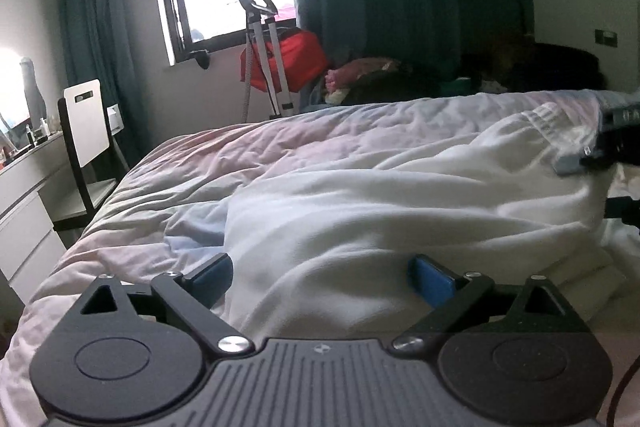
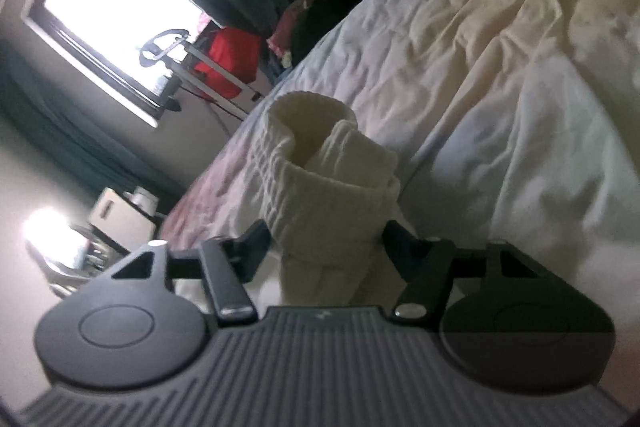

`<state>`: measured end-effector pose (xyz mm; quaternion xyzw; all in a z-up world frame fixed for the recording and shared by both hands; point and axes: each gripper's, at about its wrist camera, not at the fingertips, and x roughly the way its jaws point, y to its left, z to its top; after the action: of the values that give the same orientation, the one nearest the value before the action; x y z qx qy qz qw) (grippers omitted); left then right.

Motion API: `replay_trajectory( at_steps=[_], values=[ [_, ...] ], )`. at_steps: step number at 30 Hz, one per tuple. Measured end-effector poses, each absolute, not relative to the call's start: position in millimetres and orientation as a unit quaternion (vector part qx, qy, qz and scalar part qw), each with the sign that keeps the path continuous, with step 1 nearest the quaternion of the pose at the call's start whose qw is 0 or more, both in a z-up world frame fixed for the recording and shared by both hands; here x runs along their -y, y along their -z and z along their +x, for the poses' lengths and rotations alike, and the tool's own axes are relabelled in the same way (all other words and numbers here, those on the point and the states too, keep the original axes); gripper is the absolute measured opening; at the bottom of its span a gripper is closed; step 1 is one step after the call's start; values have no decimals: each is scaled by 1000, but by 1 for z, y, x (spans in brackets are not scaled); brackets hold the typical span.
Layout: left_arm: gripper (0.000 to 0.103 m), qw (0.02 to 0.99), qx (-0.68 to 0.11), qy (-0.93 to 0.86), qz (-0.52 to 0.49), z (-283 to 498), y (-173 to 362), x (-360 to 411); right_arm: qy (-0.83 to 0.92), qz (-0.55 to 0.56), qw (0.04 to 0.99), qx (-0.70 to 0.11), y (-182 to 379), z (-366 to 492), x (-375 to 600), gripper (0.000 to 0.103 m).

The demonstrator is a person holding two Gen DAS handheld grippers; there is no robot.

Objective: Fold clothes

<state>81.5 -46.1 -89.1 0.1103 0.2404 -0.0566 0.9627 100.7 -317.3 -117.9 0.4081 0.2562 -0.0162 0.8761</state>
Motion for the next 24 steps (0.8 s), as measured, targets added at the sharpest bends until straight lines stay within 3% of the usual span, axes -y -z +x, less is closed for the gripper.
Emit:
replay_trajectory(
  at_steps=[4, 9, 12, 17, 23, 24],
  values=[
    [98, 962, -251, 58, 90, 83, 90, 39, 21, 390, 887, -244, 113, 98, 318, 40],
    [99, 962, -261, 53, 52, 84, 91, 24, 19, 362, 907, -213, 102, 90, 314, 37],
    [99, 959, -282, 41, -5, 85, 93, 7, 44, 366, 893, -257, 117, 93, 319, 38],
    [99, 954, -294, 31, -55, 79, 90, -6, 45, 420, 860, -286, 134, 94, 332, 44],
    [97, 945, -296, 55, -128, 68, 76, -27, 57, 415, 856, -301, 137, 94, 337, 73],
    [97, 941, -296, 63, -154, 69, 74, -34, 57, 419, 853, -307, 140, 95, 336, 82]
  ],
)
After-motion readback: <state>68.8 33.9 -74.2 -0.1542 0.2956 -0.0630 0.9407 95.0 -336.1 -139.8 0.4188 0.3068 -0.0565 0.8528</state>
